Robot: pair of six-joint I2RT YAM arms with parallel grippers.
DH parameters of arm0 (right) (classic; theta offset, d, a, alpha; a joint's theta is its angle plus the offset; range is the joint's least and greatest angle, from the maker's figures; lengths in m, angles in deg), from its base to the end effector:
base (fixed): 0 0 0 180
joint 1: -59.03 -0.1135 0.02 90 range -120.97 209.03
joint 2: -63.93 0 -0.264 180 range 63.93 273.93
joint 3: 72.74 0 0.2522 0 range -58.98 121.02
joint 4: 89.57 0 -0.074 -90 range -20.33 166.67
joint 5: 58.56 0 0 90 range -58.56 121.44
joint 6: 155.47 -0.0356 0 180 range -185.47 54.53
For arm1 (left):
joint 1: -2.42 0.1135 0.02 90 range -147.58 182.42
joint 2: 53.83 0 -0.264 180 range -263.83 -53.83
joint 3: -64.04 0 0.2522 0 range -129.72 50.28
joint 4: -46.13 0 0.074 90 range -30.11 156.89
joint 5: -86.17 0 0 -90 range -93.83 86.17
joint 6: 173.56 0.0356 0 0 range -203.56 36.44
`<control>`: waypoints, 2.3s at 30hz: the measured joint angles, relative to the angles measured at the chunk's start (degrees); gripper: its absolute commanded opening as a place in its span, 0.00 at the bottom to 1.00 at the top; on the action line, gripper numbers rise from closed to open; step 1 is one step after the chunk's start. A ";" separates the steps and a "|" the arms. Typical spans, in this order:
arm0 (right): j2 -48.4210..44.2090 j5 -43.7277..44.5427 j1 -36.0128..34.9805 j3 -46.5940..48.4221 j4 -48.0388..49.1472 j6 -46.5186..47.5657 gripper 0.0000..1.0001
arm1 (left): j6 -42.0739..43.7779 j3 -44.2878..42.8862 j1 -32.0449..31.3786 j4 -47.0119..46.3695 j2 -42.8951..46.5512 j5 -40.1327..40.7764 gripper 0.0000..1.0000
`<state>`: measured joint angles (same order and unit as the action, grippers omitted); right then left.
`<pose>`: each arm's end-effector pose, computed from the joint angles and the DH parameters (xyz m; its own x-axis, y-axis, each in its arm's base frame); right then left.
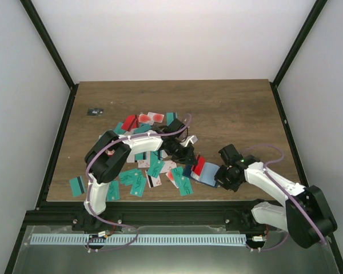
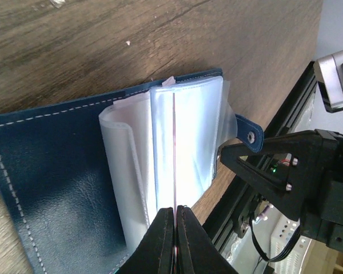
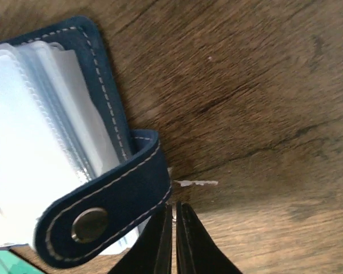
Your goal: Put the credit cards into the card holder
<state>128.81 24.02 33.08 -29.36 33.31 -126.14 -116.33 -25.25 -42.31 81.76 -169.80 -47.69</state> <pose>0.1456 0.0760 0.1529 -0.8301 0.5575 0.0137 0.5447 0.8053 0.2340 0.2720 -0.3041 0.1493 -0.9274 0.3694 -0.0586 0.2785 0.5775 -0.7674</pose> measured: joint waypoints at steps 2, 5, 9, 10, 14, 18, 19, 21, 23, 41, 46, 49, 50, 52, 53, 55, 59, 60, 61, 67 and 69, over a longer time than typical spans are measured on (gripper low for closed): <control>0.37 0.15 0.00 -0.50 0.48 -0.24 0.04 | -0.02 0.00 -0.22 -0.24 -0.26 -0.44 0.04; 0.79 0.15 0.00 -0.98 0.96 -0.37 0.03 | -0.07 0.00 -0.55 -0.66 -1.05 -1.05 0.04; 1.05 0.02 0.00 -0.98 1.49 -0.46 0.03 | -0.07 0.00 -0.81 -0.76 -2.05 -1.33 0.04; 1.05 0.02 0.00 -0.98 1.51 -0.46 0.03 | -0.07 0.00 -0.85 -0.76 -2.16 -1.33 0.04; 1.07 -0.02 0.00 -0.98 1.60 -0.46 0.01 | -0.22 0.15 -0.90 -1.27 -2.19 -1.36 0.04; 1.22 -0.24 0.00 -0.98 2.21 -0.44 0.01 | -0.59 0.66 -1.03 -2.10 -2.23 -1.68 0.04; 1.31 -0.33 0.00 -0.98 2.40 -0.44 0.01 | -0.70 0.66 -1.07 -2.34 -2.27 -1.84 0.04; 1.51 -0.48 0.00 -0.96 2.82 -0.44 0.01 | -1.03 0.66 -1.20 -2.93 -2.51 -2.21 0.04; 1.68 -0.68 0.00 -0.94 3.17 -0.39 0.01 | -1.42 0.66 -1.40 -3.52 -2.89 -2.67 0.04; 2.40 -1.29 0.00 -0.72 4.00 0.24 0.01 | -3.17 0.66 -1.81 -6.43 -5.03 -4.63 0.04; 2.80 -1.33 0.00 -0.48 3.91 0.63 0.01 | -3.80 0.26 -1.81 -6.78 -5.92 -5.46 0.04; 3.04 -1.36 0.00 -0.46 3.93 0.87 0.01 | -4.57 -0.15 -1.81 -6.93 -6.49 -6.05 0.04; 3.08 -1.38 0.00 -0.42 3.93 0.92 0.01 | -4.72 -0.37 -1.81 -6.99 -6.71 -6.27 0.04; 3.19 -1.42 0.00 -0.39 3.98 1.14 0.01 | -5.07 -0.85 -1.81 -6.99 -7.13 -6.58 0.04; 3.26 -1.46 0.00 -0.37 4.00 1.27 0.01 | -5.27 -1.18 -1.81 -7.04 -7.41 -6.75 0.04; 3.43 -1.53 0.00 -0.28 4.00 1.51 0.01 | -5.70 -1.64 -1.81 -7.10 -7.87 -6.95 0.04; 3.65 -1.55 0.00 -0.15 3.98 1.75 0.01 | -6.10 -2.60 -1.81 -7.21 -8.90 -7.65 0.04; 3.69 -1.55 0.00 -0.13 3.98 1.75 0.01 | -6.12 -2.84 -1.81 -7.21 -9.20 -7.76 0.04; 3.74 -1.57 0.00 -0.09 3.98 1.77 0.01 | -6.19 -3.15 -1.81 -7.23 -9.53 -7.91 0.04; 4.15 -1.64 0.00 0.17 3.93 2.03 0.01 | -6.29 -4.07 -1.90 -7.28 -10.43 -8.52 0.04; 4.33 -1.73 0.00 0.28 3.96 2.16 0.01 | -6.32 -4.33 -2.05 -7.28 -10.58 -8.66 0.04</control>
<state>133.14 22.30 33.08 -29.07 37.27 -123.97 -122.65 -29.58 -44.37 74.48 -180.38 -56.34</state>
